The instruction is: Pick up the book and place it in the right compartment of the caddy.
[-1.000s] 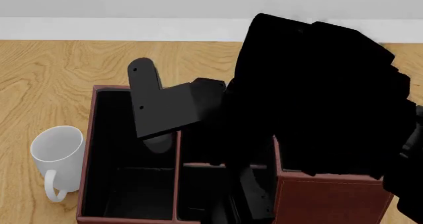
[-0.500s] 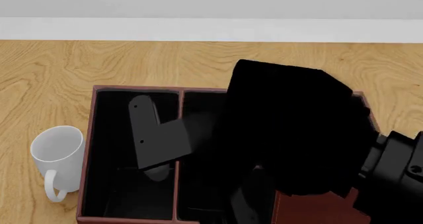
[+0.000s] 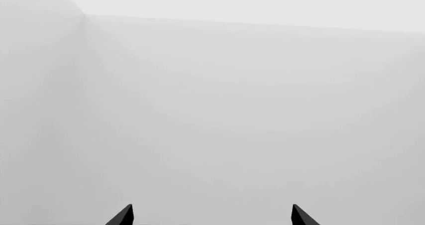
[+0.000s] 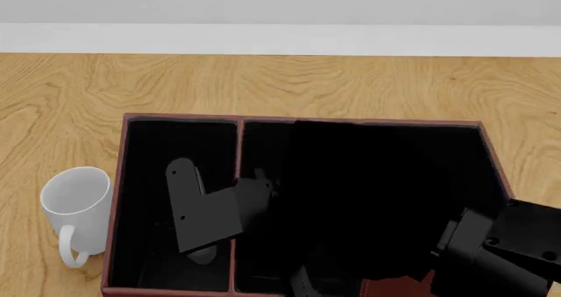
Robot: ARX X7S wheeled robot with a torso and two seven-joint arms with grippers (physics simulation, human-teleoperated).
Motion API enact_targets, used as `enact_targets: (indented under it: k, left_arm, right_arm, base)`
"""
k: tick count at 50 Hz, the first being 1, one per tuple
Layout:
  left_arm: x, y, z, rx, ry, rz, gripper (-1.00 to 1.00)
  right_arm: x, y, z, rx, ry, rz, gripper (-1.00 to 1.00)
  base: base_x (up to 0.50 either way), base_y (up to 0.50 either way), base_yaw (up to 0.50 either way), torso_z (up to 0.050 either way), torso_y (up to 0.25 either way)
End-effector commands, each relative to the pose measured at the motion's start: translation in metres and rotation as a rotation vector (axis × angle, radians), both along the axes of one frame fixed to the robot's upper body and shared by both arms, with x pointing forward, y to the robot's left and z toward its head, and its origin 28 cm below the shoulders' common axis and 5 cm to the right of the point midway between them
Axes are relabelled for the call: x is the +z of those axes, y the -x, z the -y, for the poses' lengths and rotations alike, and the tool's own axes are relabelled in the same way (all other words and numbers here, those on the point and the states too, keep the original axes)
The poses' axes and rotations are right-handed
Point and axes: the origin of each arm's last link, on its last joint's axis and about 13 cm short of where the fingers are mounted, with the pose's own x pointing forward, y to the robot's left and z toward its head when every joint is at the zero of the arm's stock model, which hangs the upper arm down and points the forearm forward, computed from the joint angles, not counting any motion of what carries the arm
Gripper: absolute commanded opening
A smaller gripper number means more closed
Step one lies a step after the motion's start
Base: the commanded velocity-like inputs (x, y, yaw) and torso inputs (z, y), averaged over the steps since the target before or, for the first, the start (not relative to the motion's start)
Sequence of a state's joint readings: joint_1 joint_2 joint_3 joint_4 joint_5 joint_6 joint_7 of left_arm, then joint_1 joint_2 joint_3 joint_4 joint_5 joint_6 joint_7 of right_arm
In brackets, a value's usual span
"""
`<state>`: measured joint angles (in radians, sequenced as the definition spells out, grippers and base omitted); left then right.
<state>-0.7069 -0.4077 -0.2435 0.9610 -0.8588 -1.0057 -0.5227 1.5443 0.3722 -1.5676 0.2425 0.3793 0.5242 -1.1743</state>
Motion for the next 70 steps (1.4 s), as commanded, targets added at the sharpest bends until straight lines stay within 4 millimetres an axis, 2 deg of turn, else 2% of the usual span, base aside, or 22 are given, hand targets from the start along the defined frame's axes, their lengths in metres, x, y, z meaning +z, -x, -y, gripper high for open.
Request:
enact_targets:
  k: [1, 46, 70]
  left_arm:
    - [-0.001, 0.002, -0.002, 0.009, 0.004, -0.003, 1.0]
    - [-0.005, 0.002, -0.004, 0.026, 0.007, -0.012, 1.0]
    - [-0.005, -0.002, -0.003, 0.023, 0.003, -0.015, 1.0]
  right_arm:
    - [-0.015, 0.002, -0.005, 0.02, 0.002, -0.017, 1.0]
    - [-0.065, 0.008, 0.001, 0.004, 0.067, -0.099, 1.0]
    - [-0.077, 0.0, 0.006, -0.038, 0.076, -0.082, 1.0]
  base:
    - [0.0, 0.0, 0.0, 0.0, 0.0]
    - [0.0, 0.0, 0.0, 0.0, 0.0]
    - [0.0, 0.0, 0.0, 0.0, 0.0]
